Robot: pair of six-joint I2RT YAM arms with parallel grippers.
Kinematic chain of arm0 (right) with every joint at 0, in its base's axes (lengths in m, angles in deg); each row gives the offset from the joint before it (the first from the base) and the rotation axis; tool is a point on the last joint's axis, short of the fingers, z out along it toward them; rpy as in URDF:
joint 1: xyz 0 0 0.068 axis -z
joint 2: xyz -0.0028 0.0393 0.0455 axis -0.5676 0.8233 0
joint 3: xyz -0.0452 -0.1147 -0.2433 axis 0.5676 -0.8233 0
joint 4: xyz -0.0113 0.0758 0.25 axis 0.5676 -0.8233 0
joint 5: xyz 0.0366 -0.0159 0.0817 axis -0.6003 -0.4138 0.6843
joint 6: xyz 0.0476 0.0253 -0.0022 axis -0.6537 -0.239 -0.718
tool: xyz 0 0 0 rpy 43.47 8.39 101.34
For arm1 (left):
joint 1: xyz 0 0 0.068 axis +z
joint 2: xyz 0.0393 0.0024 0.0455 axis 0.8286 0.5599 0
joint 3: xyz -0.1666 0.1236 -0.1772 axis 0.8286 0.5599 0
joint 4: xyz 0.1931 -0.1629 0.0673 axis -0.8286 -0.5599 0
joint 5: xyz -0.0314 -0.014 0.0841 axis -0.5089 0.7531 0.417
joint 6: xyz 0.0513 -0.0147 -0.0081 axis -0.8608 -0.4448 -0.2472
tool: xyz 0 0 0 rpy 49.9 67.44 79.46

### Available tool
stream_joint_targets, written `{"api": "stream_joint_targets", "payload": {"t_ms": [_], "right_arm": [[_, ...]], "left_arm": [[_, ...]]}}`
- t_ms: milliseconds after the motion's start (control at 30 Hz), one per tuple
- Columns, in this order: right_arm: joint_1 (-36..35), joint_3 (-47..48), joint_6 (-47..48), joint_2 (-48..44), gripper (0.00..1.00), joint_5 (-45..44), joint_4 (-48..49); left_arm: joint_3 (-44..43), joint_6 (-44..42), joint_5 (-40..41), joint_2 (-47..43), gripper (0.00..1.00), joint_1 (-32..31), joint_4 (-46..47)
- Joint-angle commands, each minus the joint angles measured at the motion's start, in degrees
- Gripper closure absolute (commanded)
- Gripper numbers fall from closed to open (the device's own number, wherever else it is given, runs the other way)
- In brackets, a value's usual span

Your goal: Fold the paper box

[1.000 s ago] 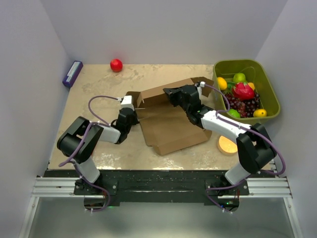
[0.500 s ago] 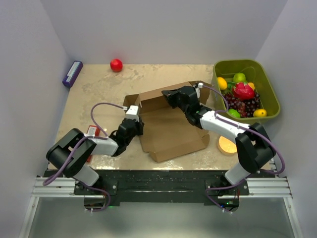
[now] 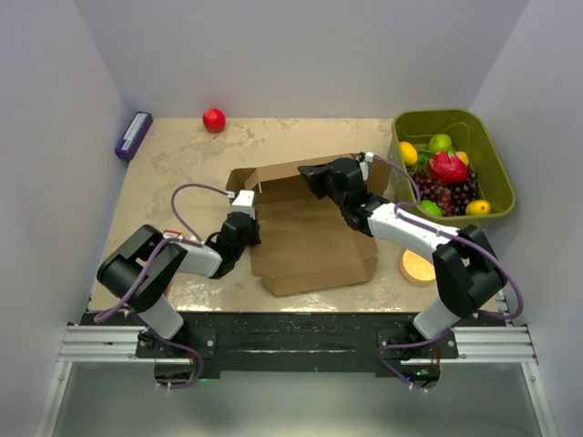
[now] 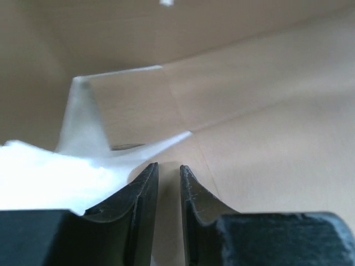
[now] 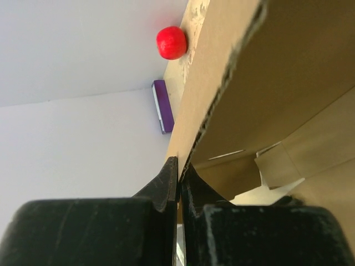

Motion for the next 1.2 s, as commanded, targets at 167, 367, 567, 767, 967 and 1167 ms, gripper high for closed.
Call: {"api": "stream_joint_targets", "payload": {"t_ms": [167, 367, 567, 767, 967, 1167], "right_arm": [[-0.37, -0.18, 1.40, -2.65, 1.00, -0.36, -0.95], [-0.37, -0.01, 1.40, -2.21, 1.00, -0.01, -1.03], [-0.37, 0.43, 1.48, -1.51, 1.00, 0.51, -1.12], [-0.28, 1.22, 1.75, -0.63, 1.00, 0.69, -1.21], [-0.37, 1.40, 1.84, 0.34, 1.00, 1.66, -1.30], [-0.46, 1.75, 2.01, 0.78, 1.00, 2.27, -1.21]], "left_arm": [[-0.95, 2.41, 6.87, 0.16, 0.75, 3.56, -1.81], [-1.64, 2.06, 6.70, -0.03, 0.75, 5.67, -1.28], [-4.54, 1.88, 8.10, 2.26, 0.78, 6.37, -2.07], [-7.44, 2.06, 7.23, 4.28, 0.79, 6.38, -1.20], [-8.94, 4.78, 5.73, 5.34, 0.80, 6.38, 1.34], [-8.68, 6.45, 2.74, 6.04, 0.80, 5.06, 5.57]]}}
